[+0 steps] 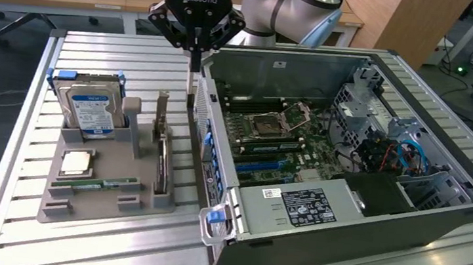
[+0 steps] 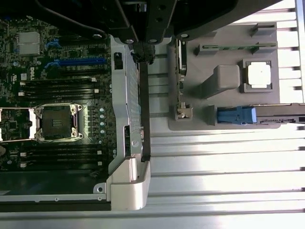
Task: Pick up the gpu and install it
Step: 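Reach for the gpu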
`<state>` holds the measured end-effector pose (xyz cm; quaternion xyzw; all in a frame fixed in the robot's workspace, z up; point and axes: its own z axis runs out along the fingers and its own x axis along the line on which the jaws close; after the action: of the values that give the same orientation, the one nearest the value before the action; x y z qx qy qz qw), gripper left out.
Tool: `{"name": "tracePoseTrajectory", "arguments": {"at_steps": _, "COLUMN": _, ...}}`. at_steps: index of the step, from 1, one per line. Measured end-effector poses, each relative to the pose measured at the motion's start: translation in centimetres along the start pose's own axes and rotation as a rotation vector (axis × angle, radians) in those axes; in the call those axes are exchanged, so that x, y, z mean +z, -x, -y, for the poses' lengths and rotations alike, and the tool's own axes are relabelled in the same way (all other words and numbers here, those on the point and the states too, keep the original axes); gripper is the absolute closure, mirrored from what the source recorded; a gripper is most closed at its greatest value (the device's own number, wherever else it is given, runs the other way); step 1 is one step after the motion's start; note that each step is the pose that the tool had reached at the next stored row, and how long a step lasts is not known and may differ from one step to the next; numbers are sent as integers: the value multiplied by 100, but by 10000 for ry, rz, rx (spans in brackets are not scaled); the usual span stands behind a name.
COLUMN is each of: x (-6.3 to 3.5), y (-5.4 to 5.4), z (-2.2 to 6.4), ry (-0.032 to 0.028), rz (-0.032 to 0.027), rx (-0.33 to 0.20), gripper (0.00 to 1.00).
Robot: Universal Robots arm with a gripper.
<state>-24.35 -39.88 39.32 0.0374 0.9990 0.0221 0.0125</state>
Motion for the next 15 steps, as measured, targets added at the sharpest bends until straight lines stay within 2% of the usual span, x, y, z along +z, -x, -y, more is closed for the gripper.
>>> {"name": "tracePoseTrajectory", "arguments": {"at_steps": 15, "x": -1, "y": -45, "z": 4, "ry": 0, "rz": 0, "rx": -1, "gripper": 89}}
